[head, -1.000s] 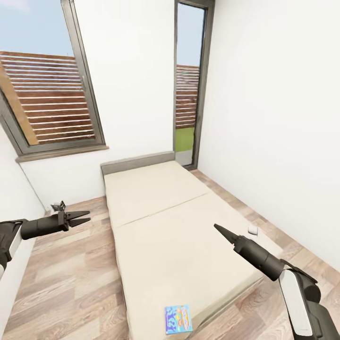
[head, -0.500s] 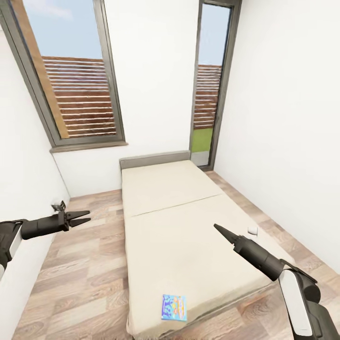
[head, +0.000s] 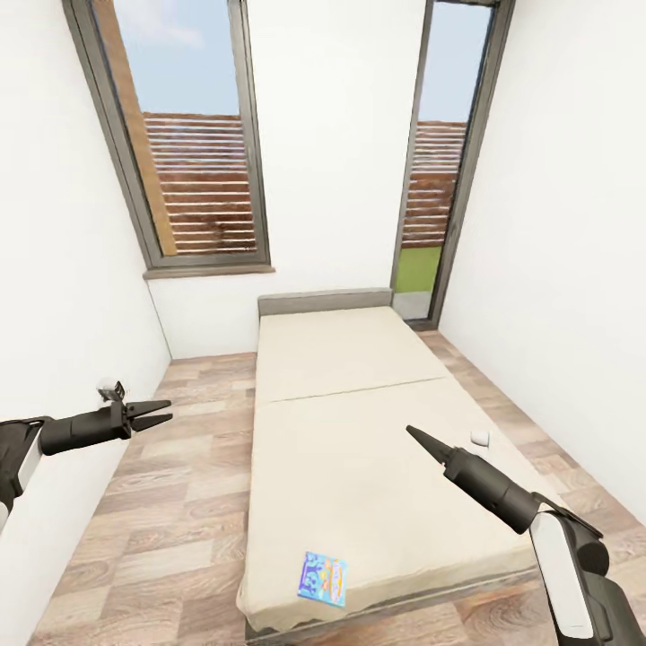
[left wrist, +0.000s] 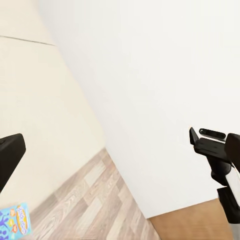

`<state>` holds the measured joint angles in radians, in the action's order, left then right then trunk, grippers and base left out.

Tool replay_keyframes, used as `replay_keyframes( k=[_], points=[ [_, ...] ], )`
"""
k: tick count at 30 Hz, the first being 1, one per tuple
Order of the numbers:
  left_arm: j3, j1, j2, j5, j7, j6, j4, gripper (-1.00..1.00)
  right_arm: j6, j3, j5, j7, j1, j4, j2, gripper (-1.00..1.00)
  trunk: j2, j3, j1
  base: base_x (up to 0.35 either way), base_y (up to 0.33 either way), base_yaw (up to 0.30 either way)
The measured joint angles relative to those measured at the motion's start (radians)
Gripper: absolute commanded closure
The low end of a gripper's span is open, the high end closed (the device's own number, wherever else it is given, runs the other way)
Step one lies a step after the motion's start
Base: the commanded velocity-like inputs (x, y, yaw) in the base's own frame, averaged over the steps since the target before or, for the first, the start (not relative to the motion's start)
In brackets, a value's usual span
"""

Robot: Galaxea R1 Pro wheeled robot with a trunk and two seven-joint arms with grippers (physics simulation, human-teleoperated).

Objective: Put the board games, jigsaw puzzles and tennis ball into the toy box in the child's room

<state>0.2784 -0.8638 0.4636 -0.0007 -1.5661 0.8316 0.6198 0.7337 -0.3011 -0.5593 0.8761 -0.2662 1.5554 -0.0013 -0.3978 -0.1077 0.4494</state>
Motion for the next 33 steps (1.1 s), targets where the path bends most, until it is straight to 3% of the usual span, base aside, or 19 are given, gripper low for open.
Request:
replay_keyframes(
  k=[7, 22, 24, 33],
  points=[
    [-0.001, 0.000, -0.007, -0.001, 0.000, 0.000, 0.000, -1.00, 0.000, 0.001, 0.000, 0.000, 0.000, 0.001, 0.001, -1.00, 0.000, 0.000, 0.000, 0.006, -0.254, 0.236],
    [-0.001, -0.001, -0.010, -0.002, 0.000, 0.000, 0.000, -1.00, 0.000, 0.002, 0.001, -0.012, 0.000, 0.001, 0.001, -1.00, 0.000, 0.000, 0.000, 0.001, -0.009, 0.007],
    [-0.012, -0.003, -0.021, -0.013, 0.002, 0.011, -0.005, -1.00, -0.012, 0.006, -0.011, -0.024, -0.011, -0.011, 0.012, -1.00, 0.000, 0.000, 0.000, 0.000, 0.000, 0.000],
    [-0.044, -0.001, -0.072, -0.011, 0.000, 0.002, -0.007, -1.00, 0.009, 0.019, 0.034, -0.021, 0.006, -0.061, 0.055, -1.00, 0.000, 0.000, 0.000, 0.000, 0.000, 0.000]
  ],
)
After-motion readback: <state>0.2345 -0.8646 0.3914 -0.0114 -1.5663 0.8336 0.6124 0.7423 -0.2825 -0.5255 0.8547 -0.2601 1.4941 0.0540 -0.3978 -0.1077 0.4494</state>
